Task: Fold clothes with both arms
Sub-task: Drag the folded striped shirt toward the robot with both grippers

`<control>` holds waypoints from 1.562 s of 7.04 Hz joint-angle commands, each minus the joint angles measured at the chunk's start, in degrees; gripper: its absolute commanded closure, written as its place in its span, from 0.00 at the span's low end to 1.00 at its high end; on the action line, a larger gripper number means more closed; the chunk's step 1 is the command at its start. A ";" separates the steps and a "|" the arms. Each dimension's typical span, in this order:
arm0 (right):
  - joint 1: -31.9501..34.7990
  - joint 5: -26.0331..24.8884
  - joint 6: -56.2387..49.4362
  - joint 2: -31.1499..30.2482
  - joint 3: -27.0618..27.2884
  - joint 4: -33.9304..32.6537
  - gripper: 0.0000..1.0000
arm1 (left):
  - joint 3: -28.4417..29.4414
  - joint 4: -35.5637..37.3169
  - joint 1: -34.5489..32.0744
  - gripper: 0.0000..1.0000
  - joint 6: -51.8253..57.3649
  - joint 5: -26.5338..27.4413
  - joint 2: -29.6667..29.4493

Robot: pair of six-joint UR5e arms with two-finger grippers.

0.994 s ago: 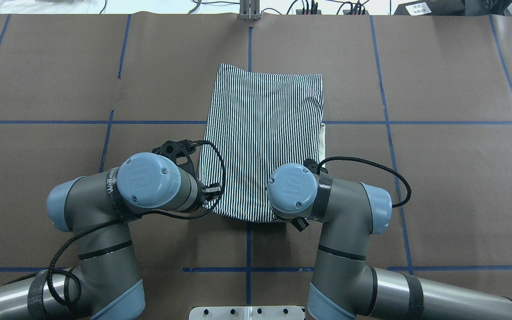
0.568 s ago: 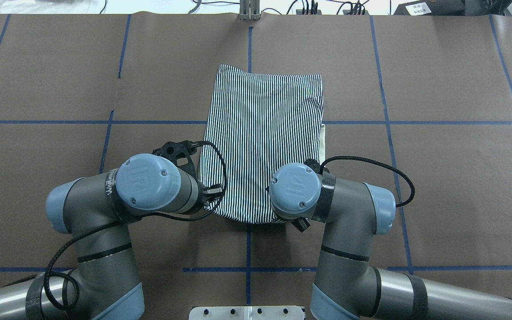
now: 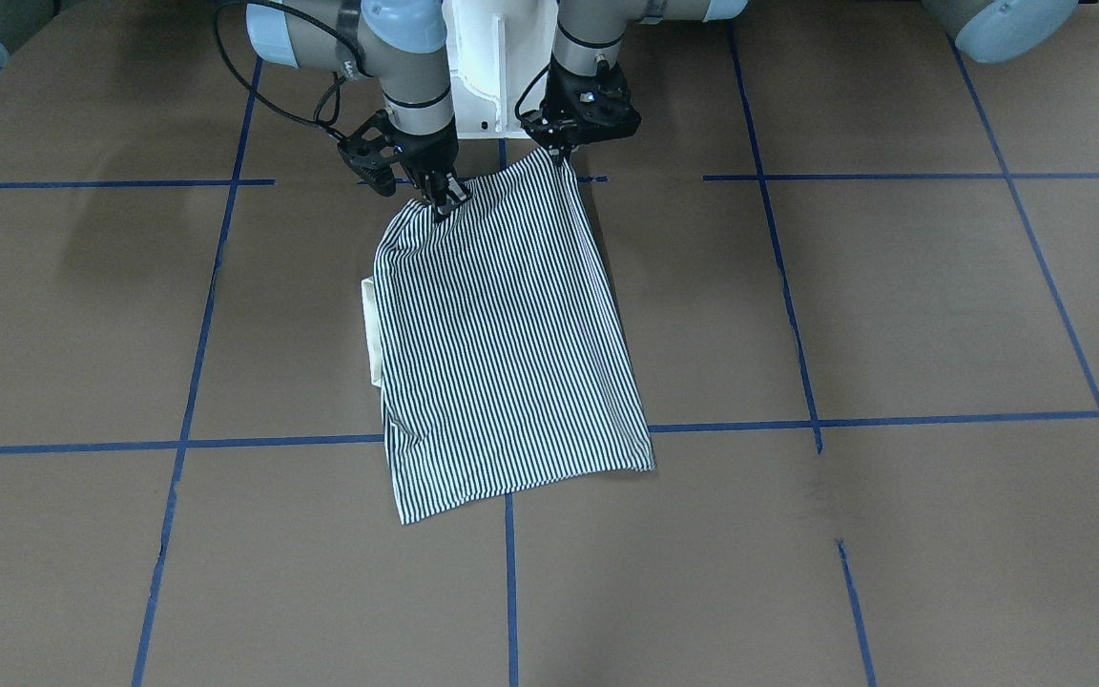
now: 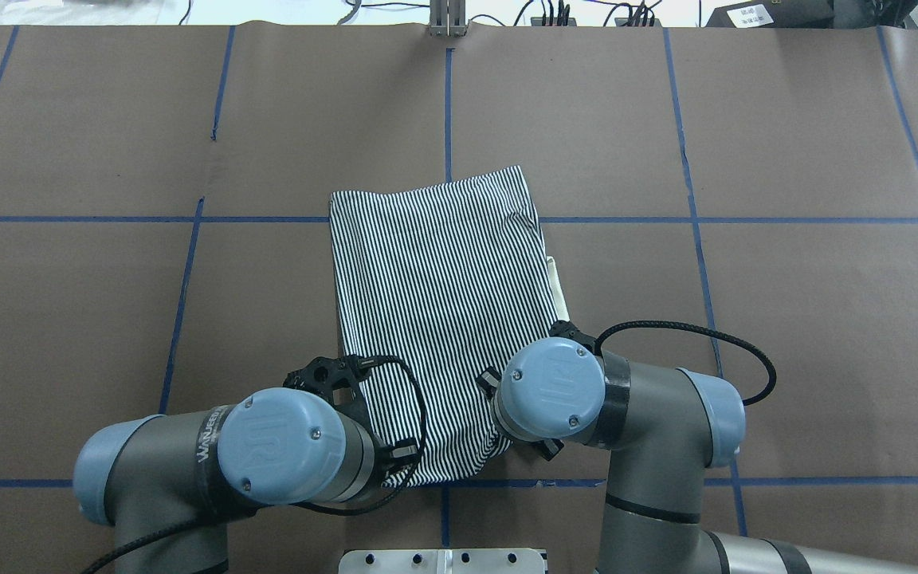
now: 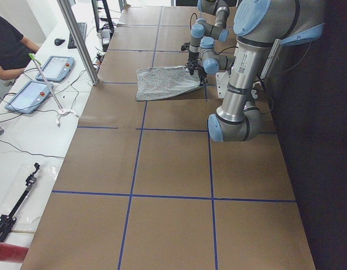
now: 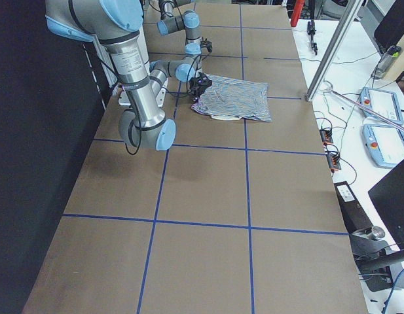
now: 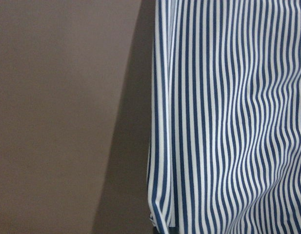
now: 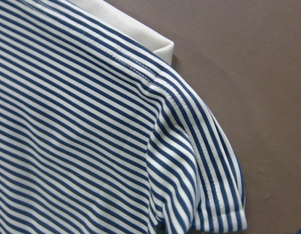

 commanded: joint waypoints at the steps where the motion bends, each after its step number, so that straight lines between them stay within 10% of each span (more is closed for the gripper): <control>1: -1.32 -0.19 -0.95 -0.76 1.61 0.07 1.00 | -1.57 1.42 1.17 1.00 -1.59 -0.29 1.11; 8: 7.19 -0.54 -12.89 4.33 -0.67 1.56 1.00 | 1.05 0.55 -12.08 1.00 -1.50 -2.40 0.16; 11: 8.70 -0.63 -14.49 7.14 -9.44 9.97 1.00 | 4.92 -4.44 -13.06 1.00 -6.75 -2.40 -0.29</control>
